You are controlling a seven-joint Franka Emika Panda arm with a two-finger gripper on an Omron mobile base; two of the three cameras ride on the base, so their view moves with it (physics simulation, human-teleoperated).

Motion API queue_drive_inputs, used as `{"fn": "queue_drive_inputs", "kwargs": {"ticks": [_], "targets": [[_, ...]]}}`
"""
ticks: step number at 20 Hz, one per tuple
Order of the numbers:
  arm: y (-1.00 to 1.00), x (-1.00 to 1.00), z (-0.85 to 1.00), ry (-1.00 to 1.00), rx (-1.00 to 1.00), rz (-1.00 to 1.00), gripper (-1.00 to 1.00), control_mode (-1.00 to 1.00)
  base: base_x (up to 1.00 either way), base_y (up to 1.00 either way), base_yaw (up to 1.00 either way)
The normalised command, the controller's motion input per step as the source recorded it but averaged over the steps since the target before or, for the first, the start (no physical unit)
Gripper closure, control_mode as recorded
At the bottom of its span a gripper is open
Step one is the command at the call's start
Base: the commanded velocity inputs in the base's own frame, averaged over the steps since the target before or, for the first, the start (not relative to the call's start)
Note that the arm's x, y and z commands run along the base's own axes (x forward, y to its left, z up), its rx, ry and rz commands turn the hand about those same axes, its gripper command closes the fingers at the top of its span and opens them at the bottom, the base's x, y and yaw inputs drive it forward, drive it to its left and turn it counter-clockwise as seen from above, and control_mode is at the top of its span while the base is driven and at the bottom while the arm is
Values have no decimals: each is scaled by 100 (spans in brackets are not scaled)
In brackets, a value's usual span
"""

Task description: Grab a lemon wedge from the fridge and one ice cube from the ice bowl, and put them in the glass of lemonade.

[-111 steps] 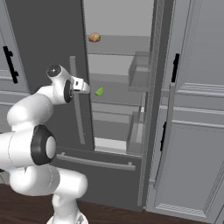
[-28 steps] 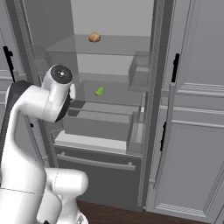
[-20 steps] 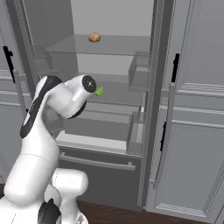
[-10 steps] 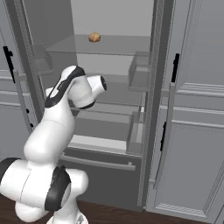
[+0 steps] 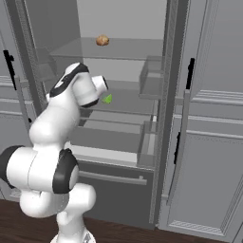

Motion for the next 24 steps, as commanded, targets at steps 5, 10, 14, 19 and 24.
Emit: {"fn": "queue_drive_inputs", "kwargs": {"ticks": [5, 10, 14, 19, 24], "targets": [[91, -18, -2, -4, 0, 8, -100, -100, 0, 0, 0], [100, -49, 0, -13, 0, 7, -100, -100, 0, 0, 0], [100, -52, 0, -15, 0, 4, -100, -100, 0, 0, 0], [78, -46, 3, -22, 0, 0, -100, -100, 0, 0, 0], [50, -10, 18, -21, 0, 0, -100, -100, 0, 0, 0]]}}
